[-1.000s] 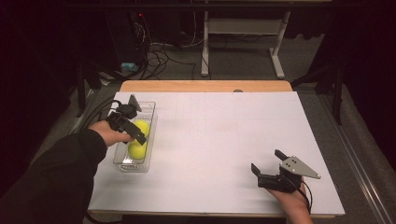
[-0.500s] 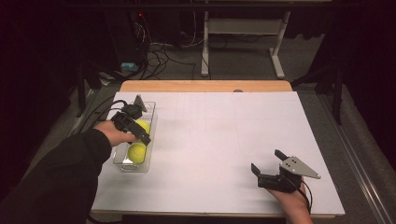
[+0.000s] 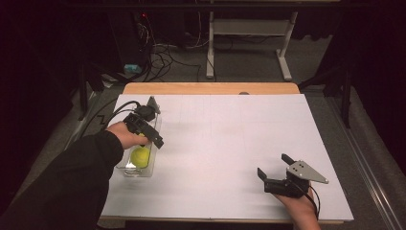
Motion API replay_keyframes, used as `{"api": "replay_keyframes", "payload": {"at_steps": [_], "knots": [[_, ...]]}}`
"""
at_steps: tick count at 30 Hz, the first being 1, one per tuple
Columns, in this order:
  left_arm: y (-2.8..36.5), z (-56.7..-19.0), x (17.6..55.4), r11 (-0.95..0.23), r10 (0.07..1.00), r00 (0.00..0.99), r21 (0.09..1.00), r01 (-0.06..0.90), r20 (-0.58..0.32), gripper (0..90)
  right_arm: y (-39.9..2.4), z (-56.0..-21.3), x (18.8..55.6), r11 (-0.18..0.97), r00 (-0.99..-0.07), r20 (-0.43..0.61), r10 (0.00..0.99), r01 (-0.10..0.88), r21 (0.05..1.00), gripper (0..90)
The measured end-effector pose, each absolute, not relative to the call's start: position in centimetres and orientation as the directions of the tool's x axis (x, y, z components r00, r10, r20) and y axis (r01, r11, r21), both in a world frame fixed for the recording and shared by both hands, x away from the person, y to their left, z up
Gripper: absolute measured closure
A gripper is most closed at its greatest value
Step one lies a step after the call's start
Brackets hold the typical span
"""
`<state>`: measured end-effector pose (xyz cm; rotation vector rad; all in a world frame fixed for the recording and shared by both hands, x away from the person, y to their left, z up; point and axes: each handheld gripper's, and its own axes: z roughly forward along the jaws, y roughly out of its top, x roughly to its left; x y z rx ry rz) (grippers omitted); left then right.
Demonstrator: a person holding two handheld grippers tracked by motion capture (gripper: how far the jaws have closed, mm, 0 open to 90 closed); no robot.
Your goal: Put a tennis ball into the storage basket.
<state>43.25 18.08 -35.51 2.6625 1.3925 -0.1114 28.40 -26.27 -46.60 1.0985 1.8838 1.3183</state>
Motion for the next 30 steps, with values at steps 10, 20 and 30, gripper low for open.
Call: {"api": "replay_keyframes", "payload": {"at_steps": [10, 20, 30], "knots": [[15.2, -35.1, 43.1, -0.607, 0.781, 0.613, 0.088, 0.79, -0.122, 0.6, -26.3, -46.6, 28.4, 0.17, -0.489, -0.005, 0.872, 0.293, 0.941, 0.0], [12.6, -35.0, 42.9, -0.636, 0.754, 0.645, 0.104, 0.764, -0.123, 0.6, -26.2, -46.6, 28.4, 0.172, -0.492, -0.005, 0.87, 0.295, 0.94, 0.0], [10.6, -35.5, 42.5, -0.656, 0.732, 0.667, 0.12, 0.745, -0.139, 0.6, -26.2, -46.6, 28.4, 0.171, -0.493, -0.005, 0.87, 0.293, 0.941, 0.0]]}}
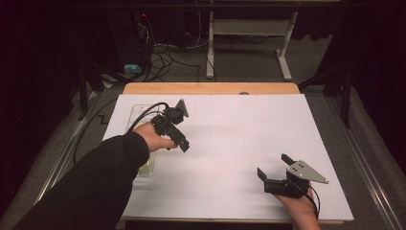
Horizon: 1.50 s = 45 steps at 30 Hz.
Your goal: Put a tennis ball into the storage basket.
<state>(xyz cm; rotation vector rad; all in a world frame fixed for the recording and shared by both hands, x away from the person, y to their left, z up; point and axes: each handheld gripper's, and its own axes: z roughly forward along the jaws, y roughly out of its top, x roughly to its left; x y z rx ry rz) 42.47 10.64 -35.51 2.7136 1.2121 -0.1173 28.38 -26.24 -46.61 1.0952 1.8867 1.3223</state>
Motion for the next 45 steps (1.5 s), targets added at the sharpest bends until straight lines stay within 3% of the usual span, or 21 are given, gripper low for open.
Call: {"api": "replay_keyframes", "payload": {"at_steps": [18, 29, 45], "knots": [[9.0, -39.8, 41.3, -0.667, 0.717, 0.676, 0.115, 0.736, -0.168, 0.6, -26.1, -46.6, 28.4, 0.171, -0.5, -0.002, 0.866, 0.293, 0.941, 0.0], [8.6, -42.1, 38.8, -0.677, 0.709, 0.693, 0.151, 0.721, -0.132, 0.6, -26.0, -46.5, 28.4, 0.172, -0.503, -0.003, 0.864, 0.289, 0.942, 0.0], [10.5, -44.8, 34.9, -0.549, 0.732, 0.66, 0.428, 0.718, -0.169, 0.3, -25.9, -46.5, 28.2, 0.17, -0.504, -0.002, 0.864, 0.289, 0.942, 0.0]]}}
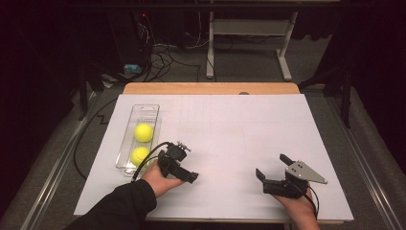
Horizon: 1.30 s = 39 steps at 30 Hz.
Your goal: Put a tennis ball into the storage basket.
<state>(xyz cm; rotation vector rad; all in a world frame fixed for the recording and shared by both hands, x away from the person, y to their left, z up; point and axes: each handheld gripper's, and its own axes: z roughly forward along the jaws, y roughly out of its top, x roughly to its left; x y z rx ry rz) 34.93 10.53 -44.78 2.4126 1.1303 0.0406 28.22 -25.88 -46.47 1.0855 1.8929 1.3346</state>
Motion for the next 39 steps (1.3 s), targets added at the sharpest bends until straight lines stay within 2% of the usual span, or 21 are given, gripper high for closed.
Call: {"api": "replay_keyframes", "payload": {"at_steps": [5, 12, 19, 25, 39], "knots": [[11.2, -45.5, 34.5, -0.482, 0.731, 0.651, 0.52, 0.705, -0.206, 0.7, -25.8, -46.6, 28.3, 0.174, -0.51, -0.002, 0.86, 0.289, 0.941, 0.0], [11.3, -46.5, 33.9, -0.441, 0.724, 0.666, 0.622, 0.647, -0.179, 1.4, -25.7, -46.5, 28.1, 0.167, -0.506, 0.003, 0.863, 0.291, 0.942, 0.0], [11.8, -47.2, 33.6, -0.408, 0.701, 0.687, 0.683, 0.606, -0.191, 1.9, -25.4, -46.6, 28.0, 0.167, -0.506, 0.008, 0.863, 0.301, 0.939, 0.0], [12.8, -46.0, 33.2, -0.353, 0.667, 0.721, 0.771, 0.53, -0.19, 1.9, -25.0, -46.7, 28.2, 0.166, -0.499, 0.011, 0.866, 0.309, 0.936, 0.0], [15.4, -42.8, 30.7, -0.227, 0.603, 0.779, 0.898, 0.377, -0.174, 1.8, -25.2, -46.2, 27.8, 0.153, -0.483, 0.011, 0.876, 0.298, 0.942, 0.0]]}}
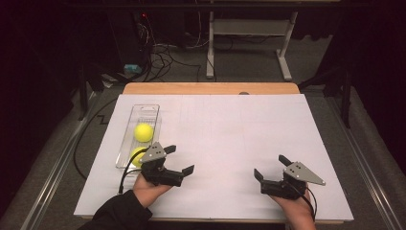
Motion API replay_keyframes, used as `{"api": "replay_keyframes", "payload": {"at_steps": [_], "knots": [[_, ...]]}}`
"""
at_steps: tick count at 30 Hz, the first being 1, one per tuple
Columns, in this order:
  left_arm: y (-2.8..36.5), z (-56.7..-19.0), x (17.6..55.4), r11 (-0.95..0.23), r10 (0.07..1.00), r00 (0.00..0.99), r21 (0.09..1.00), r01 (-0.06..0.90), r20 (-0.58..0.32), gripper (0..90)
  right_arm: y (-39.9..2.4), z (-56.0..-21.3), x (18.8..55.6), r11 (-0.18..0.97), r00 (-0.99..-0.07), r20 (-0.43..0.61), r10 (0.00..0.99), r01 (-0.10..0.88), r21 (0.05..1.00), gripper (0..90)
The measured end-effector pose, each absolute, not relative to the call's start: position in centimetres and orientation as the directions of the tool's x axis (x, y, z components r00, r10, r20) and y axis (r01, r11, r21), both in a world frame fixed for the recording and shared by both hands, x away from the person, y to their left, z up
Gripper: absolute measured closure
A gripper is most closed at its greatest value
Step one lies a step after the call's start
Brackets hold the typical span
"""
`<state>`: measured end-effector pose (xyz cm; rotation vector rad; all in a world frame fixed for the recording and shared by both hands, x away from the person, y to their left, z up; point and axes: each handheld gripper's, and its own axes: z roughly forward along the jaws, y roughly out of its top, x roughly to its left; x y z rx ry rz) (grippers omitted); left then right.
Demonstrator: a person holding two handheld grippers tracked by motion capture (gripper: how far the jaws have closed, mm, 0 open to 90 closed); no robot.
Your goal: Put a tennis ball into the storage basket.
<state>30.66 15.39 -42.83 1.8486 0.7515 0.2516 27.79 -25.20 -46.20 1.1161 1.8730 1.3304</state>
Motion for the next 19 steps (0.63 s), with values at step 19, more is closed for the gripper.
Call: {"api": "replay_keyframes", "payload": {"at_steps": [19], "knots": [[22.7, -43.0, 29.2, -0.137, 0.711, 0.675, 0.903, 0.407, -0.197, 2.4, -26.3, -45.5, 27.6, 0.131, -0.478, 0.011, 0.878, 0.262, 0.956, 0.0]]}}
